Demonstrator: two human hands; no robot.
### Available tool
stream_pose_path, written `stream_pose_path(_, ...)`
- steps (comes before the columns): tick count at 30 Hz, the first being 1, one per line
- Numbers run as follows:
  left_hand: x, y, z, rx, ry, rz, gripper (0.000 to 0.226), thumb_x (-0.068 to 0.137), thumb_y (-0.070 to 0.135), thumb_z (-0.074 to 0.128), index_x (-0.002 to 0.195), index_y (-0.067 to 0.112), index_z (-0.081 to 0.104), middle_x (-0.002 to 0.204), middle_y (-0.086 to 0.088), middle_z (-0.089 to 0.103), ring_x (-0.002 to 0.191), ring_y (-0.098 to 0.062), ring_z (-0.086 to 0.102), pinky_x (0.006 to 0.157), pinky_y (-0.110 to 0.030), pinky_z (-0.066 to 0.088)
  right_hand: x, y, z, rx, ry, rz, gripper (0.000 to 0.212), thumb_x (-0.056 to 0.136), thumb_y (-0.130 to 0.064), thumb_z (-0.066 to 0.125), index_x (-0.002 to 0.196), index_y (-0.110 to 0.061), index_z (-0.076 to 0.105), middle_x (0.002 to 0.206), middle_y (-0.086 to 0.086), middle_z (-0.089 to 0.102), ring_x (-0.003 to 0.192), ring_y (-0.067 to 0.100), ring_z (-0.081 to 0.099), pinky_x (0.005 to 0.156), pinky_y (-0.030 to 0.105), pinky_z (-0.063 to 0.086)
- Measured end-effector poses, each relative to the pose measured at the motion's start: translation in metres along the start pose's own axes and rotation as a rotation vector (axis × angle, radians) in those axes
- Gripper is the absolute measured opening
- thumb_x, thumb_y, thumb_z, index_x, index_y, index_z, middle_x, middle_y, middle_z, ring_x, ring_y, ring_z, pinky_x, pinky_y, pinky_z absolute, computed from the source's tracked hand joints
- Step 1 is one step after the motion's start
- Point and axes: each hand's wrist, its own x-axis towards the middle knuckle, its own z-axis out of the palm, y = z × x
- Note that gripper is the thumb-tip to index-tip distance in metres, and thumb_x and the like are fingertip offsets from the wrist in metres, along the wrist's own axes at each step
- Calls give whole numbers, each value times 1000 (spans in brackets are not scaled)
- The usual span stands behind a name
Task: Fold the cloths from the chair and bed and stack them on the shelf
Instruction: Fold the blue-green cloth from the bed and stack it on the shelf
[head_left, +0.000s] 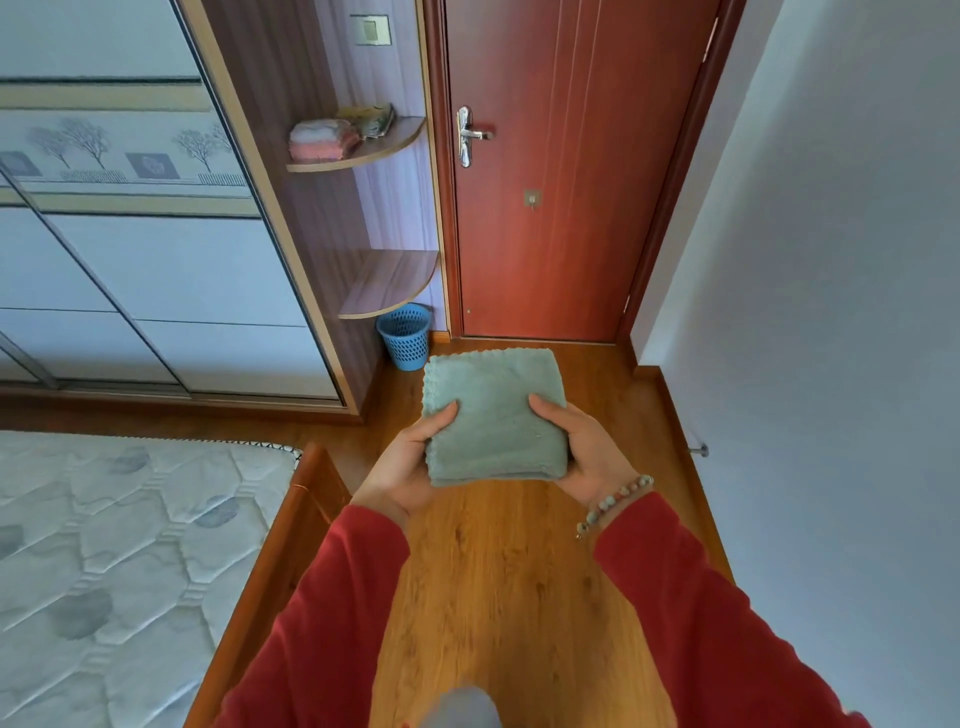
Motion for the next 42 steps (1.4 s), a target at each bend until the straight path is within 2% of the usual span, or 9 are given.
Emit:
stream_pose_path(5, 72, 35, -6, 4, 34, 13, 48, 97, 25, 53, 143, 12, 45, 137, -16, 59, 122, -35, 59, 88, -45, 56, 75, -34, -7, 13, -10, 40, 43, 89, -20, 70, 129, -9, 60, 127, 16, 67, 117, 38, 63, 101, 61, 46)
stream_pose_path(10, 156, 81, -17, -22, 32, 20, 48, 98, 24, 51, 143, 12, 45, 137, -17, 59, 120, -35, 61, 84, -44, 57, 164, -75, -7, -14, 0, 34, 39, 90, -19, 68, 127, -9, 61, 124, 16, 68, 115, 36, 64, 100, 59, 48)
stream_pose_path(20, 307, 203, -32, -52, 71, 31, 41, 95, 23, 54, 132, 6, 56, 133, -17, 62, 116, -32, 64, 90, -44, 57, 345, -161, 18, -6, -34, 48, 43, 88, -19, 70, 128, -7, 61, 125, 17, 67, 116, 36, 64, 103, 58, 46)
stream_pose_path(25, 370, 238, -43, -50, 89, 25, 43, 95, 24, 56, 135, 6, 55, 135, -17, 61, 122, -33, 60, 99, -47, 52, 414, -191, 19, -1, -47, 82, 44, 88, -19, 71, 129, -4, 60, 124, 18, 68, 115, 37, 64, 102, 58, 47)
stream_pose_path(28, 414, 257, -48, -51, 88, 36, 45, 97, 24, 55, 138, 6, 52, 139, -18, 57, 128, -35, 55, 109, -50, 41, 460, -211, 13, -14, -58, 98, 46, 87, -20, 72, 129, -5, 61, 126, 18, 67, 116, 37, 64, 101, 58, 48)
stream_pose_path(32, 478, 284, -49, -71, 90, 61, 45, 99, 23, 53, 140, 6, 50, 141, -19, 55, 130, -37, 52, 113, -54, 34, 525, -250, 7, -34, -78, 123, 46, 86, -20, 73, 128, -4, 61, 123, 18, 68, 114, 37, 65, 92, 54, 54)
stream_pose_path(35, 523, 311, -42, -54, 114, 113, 48, 99, 25, 53, 142, 6, 48, 143, -19, 52, 133, -37, 49, 116, -55, 30, 573, -285, 7, -51, -96, 149, 43, 85, -19, 72, 124, -3, 62, 119, 17, 70, 111, 36, 67, 94, 55, 53)
stream_pose_path(38, 563, 340, -29, -53, 152, 129, 47, 100, 27, 49, 141, 4, 48, 141, -20, 54, 130, -37, 52, 111, -52, 40, 621, -320, 9, -97, -122, 165, 46, 84, -20, 73, 126, -3, 62, 120, 17, 70, 112, 36, 66, 99, 56, 50)
stream_pose_path(42, 603, 365, -27, -79, 188, 172, 41, 103, 26, 43, 136, 4, 53, 137, -21, 57, 126, -38, 56, 101, -49, 49, 674, -349, 11, -117, -218, 207, 42, 88, -19, 69, 127, -4, 61, 121, 17, 69, 111, 34, 67, 86, 46, 57)
